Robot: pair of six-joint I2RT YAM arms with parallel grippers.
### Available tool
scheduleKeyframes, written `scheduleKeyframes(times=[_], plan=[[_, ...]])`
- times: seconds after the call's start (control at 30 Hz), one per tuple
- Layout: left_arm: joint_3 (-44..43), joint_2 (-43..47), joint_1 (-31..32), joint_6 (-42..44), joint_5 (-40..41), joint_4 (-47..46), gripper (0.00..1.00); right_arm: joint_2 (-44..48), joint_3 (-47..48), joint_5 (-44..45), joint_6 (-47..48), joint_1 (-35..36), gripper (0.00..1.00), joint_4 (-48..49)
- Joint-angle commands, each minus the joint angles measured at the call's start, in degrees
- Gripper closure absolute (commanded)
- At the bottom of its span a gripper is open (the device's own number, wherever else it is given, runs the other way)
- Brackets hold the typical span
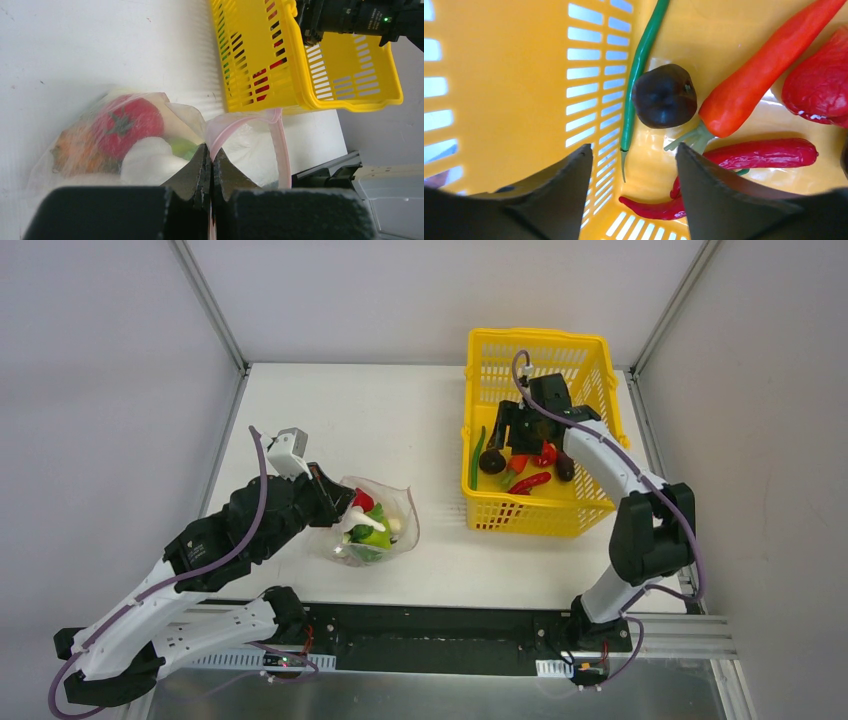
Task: Place the food in the zip-top bag and seal the zipper
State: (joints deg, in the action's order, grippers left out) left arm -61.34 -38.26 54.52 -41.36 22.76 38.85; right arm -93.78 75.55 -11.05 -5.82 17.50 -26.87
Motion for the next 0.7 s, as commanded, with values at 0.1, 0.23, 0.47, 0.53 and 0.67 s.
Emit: scheduleKeyframes(times=[0.1,0.23,0.47,0.53,0.67], plan=[[-0.6,-0.2,-0.1,0.1,-0.1,-1.8,1.0,-8.7,5.0,-2.5,4.9,0.6,0.24,-3.0],[-0.3,0.0,-0.1,0.0,0.2,-1.6,1.0,-12.0,6.6,-1.7,7.7,0.8,0.21,-4.7],[-0.1,0.3,-0.1,0.0,0.6,-1.3,1.0,-16.0,7.9,2.6,9.5,1.1,0.3,-6.4],[0.0,0.3,-0.1,0.0,0.7,-1.4,1.0,-15.7,7.6,2.4,8.6,1.2,0.31,-4.8],[-0.3,-0.1,-0.1,0.0,0.3,-1.7,1.0,-14.8,7.2,0.9,6.7,1.3,0.41,-2.6]])
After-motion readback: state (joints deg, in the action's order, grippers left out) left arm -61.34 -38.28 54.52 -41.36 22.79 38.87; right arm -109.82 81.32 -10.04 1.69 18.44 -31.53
